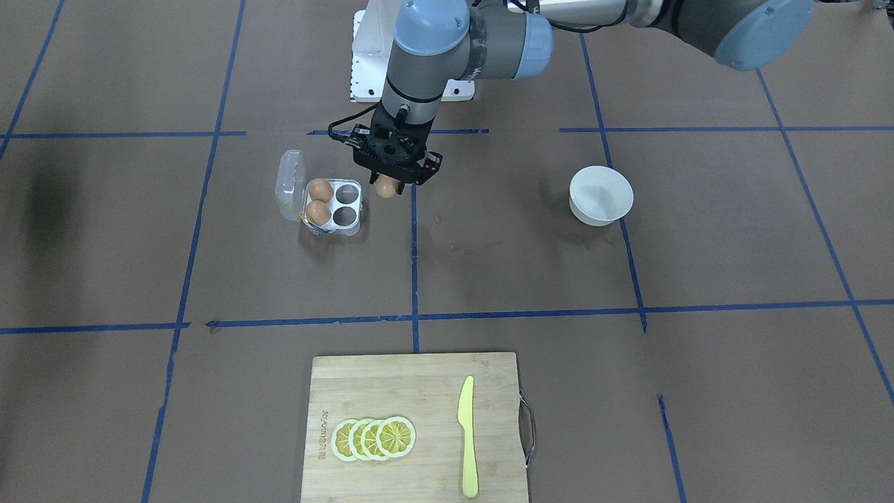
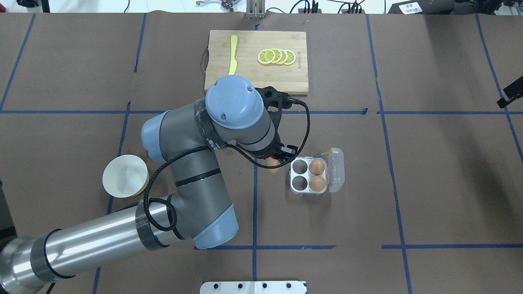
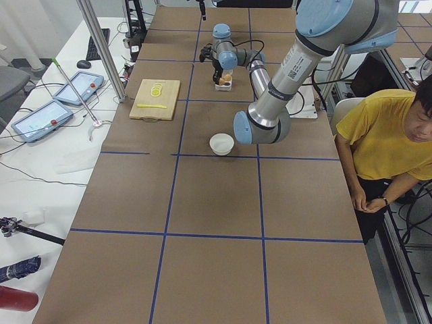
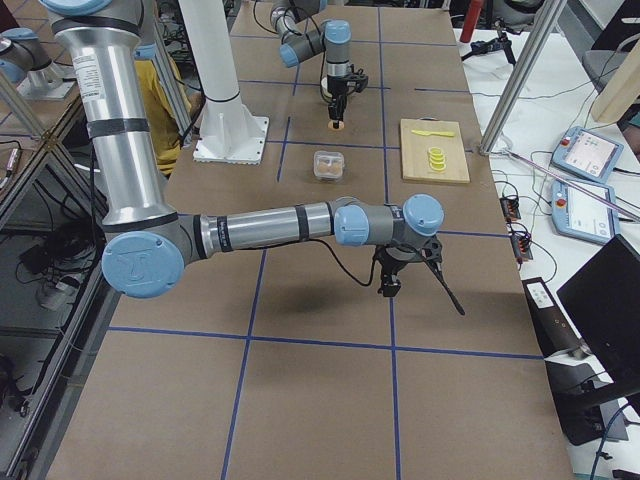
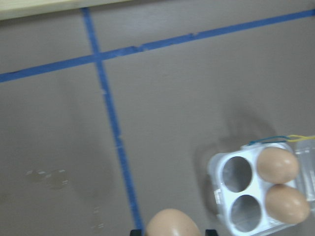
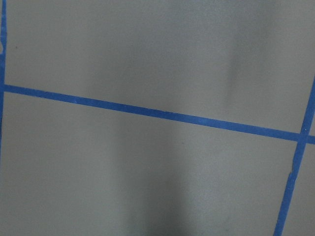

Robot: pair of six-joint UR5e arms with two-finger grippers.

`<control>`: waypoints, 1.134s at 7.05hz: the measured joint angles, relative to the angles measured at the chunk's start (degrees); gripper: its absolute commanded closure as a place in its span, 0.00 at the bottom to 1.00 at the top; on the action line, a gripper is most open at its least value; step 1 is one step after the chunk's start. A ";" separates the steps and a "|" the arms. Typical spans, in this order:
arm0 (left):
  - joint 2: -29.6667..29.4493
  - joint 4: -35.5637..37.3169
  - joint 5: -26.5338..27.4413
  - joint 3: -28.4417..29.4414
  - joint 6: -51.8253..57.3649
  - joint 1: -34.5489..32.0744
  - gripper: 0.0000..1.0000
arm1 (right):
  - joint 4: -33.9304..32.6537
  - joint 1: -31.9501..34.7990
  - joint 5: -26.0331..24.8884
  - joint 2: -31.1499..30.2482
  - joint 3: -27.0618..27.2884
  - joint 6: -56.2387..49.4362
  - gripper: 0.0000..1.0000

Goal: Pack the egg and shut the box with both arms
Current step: 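Lift the egg with the left gripper and carry it to the egg tray, then lower the egg into the empty tray slot and open the left gripper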

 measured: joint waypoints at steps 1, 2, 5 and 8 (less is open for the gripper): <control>-1.89 -1.68 0.13 2.66 -0.17 1.23 1.00 | 0.00 -0.05 0.04 0.00 0.01 0.00 0.00; -3.56 -2.40 0.20 4.88 -0.38 1.93 1.00 | 0.00 -0.08 0.06 0.00 0.06 0.00 0.00; -4.85 -5.33 1.09 8.04 -0.97 3.14 1.00 | 0.00 -0.12 0.07 -0.01 0.20 0.08 0.00; -4.89 -6.41 1.72 8.79 -1.04 3.58 0.31 | 0.00 -0.19 0.07 -0.08 0.17 0.09 0.00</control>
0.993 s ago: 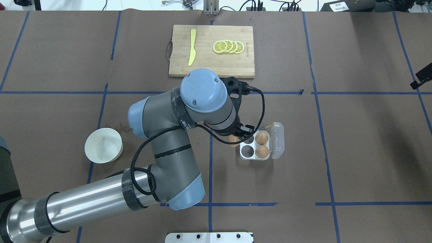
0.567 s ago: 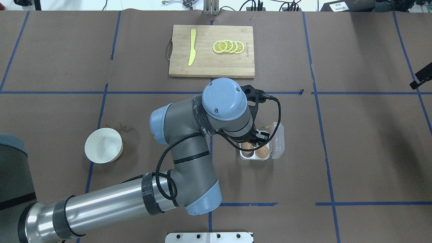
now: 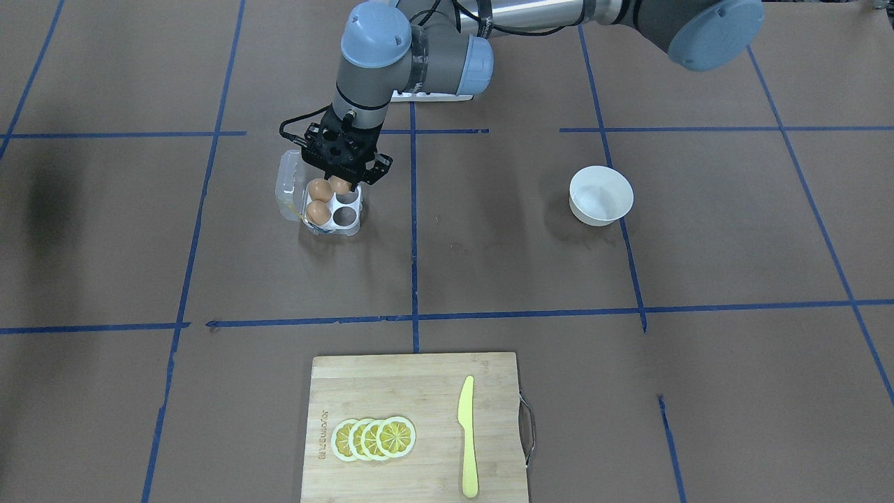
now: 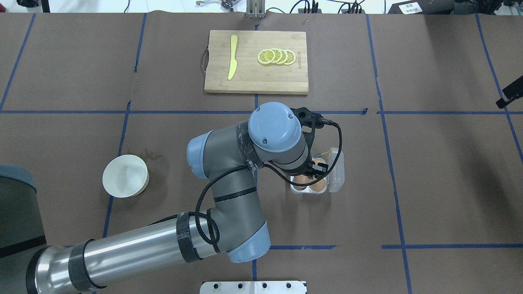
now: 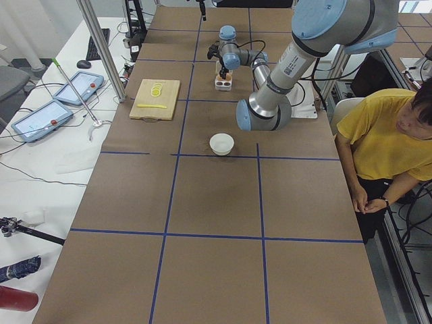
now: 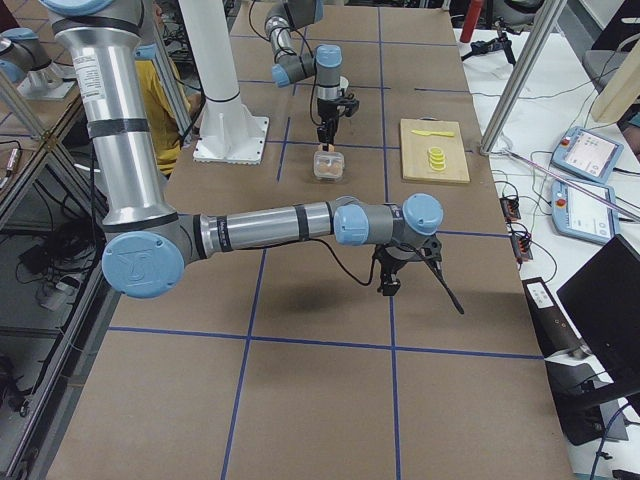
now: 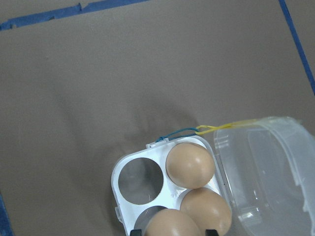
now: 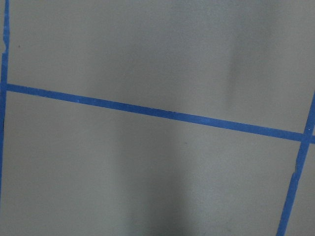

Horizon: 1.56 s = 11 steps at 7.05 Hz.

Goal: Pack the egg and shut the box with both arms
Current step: 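Lower the egg into the empty tray slot and open the left gripper, then raise the left gripper away while the right gripper approaches the clear lid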

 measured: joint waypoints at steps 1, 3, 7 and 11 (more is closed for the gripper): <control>0.00 -0.03 0.21 0.02 0.00 0.19 0.15 | 0.00 -0.01 0.00 -0.01 -0.02 0.00 0.00; 0.05 -0.04 0.33 0.03 0.07 0.31 0.07 | 0.00 -0.01 0.02 -0.03 0.02 0.00 0.00; 0.19 0.43 0.33 -0.59 0.32 -0.20 0.09 | 0.00 -0.83 0.93 -0.13 1.41 1.17 0.00; 14.62 3.00 -2.27 -13.75 8.52 -10.64 0.11 | 5.90 -11.18 -0.26 0.17 10.43 20.51 0.39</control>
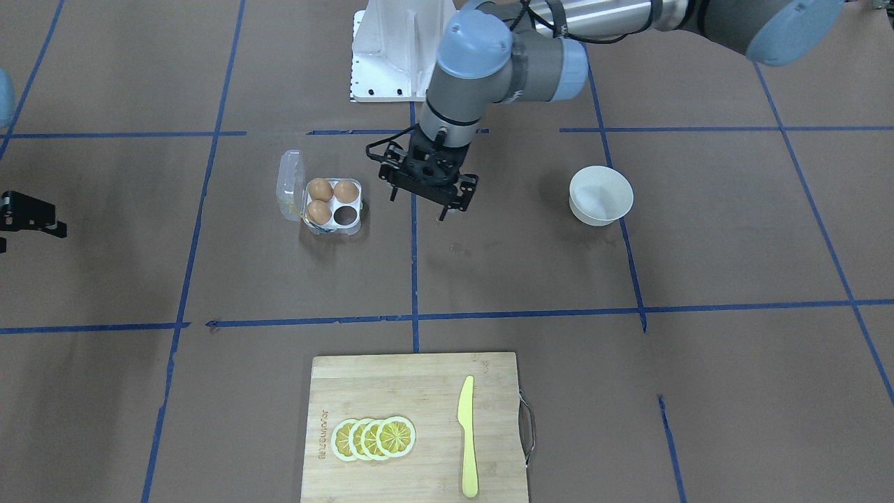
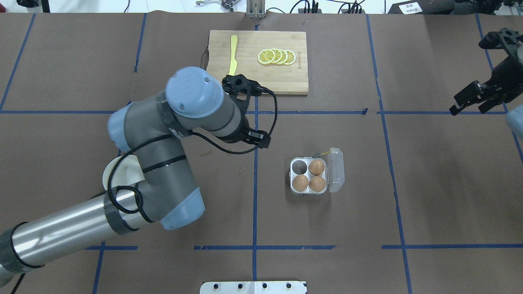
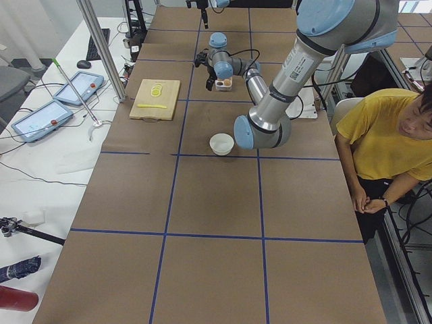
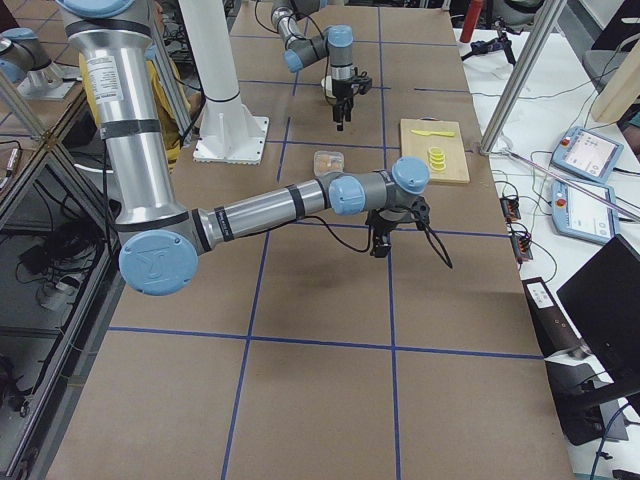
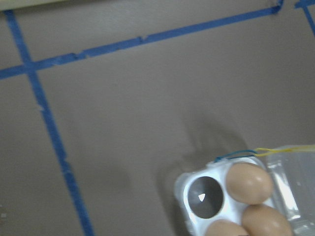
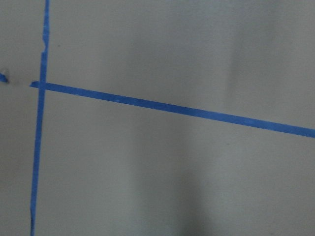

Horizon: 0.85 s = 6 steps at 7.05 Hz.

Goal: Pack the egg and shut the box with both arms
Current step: 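Raise the left gripper away while the right gripper approaches the clear lid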

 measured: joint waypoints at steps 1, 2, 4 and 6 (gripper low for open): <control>3.63 0.08 -3.28 -1.82 5.56 -4.93 0.11 | 8.50 -4.80 -3.75 -0.20 0.70 11.94 0.99; 6.61 0.11 -6.13 -2.92 10.73 -9.51 0.11 | 18.27 -10.78 -9.11 -0.58 0.96 24.95 1.00; 10.16 0.12 -8.24 -4.02 16.44 -14.78 0.11 | 26.79 -18.76 -14.68 -0.82 1.64 37.75 1.00; 11.34 0.12 -8.52 -4.10 17.94 -16.32 0.11 | 27.97 -22.56 -17.10 -0.10 2.47 40.28 1.00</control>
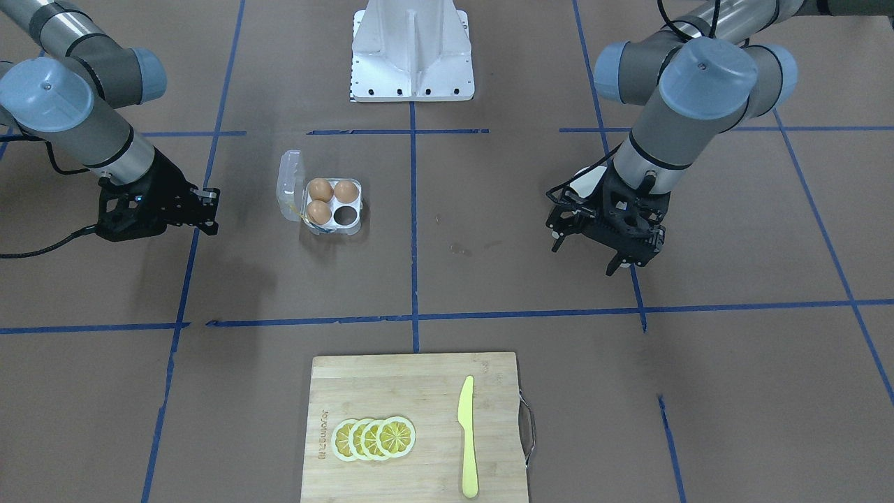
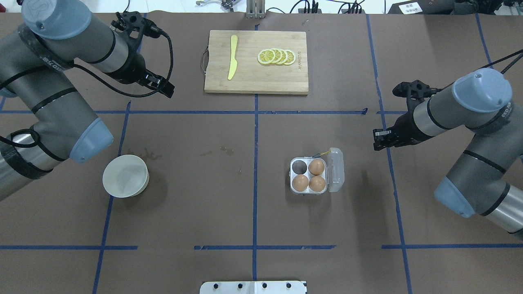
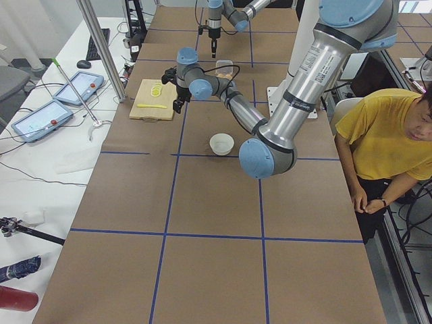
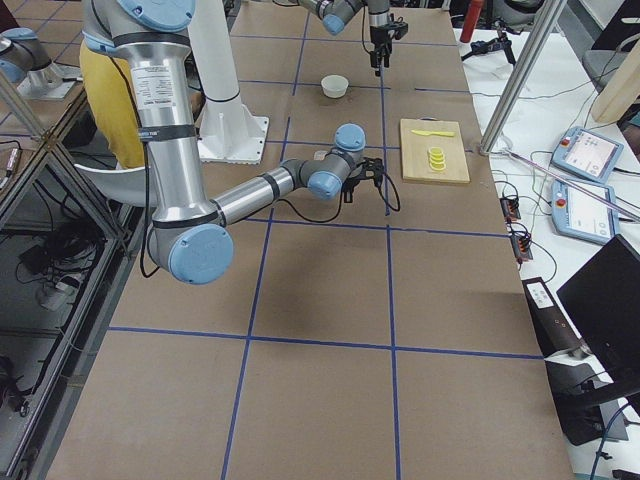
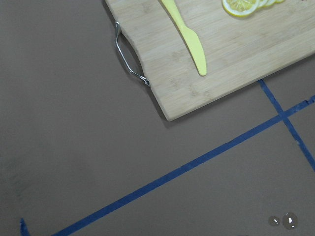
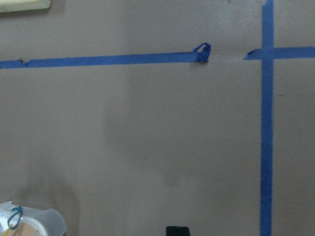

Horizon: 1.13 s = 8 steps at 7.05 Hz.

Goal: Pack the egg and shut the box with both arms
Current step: 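Push the clear plastic lid down over the eggs with the right gripper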

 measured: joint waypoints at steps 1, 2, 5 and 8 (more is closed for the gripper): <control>0.15 0.02 -0.02 0.06 0.67 -0.19 0.11 | 0.05 -1.30 -0.36 1.05 0.39 1.69 1.00; 0.20 0.06 -0.03 0.09 1.04 -0.28 0.11 | 0.00 -2.99 -0.65 3.13 0.60 4.72 1.00; 0.88 0.15 -0.03 0.51 5.56 -2.54 0.11 | -2.93 -8.31 -3.18 13.89 1.82 17.27 1.00; 3.40 4.26 -0.44 -0.05 16.26 -8.95 0.07 | -6.59 3.82 4.81 11.15 6.16 14.47 0.55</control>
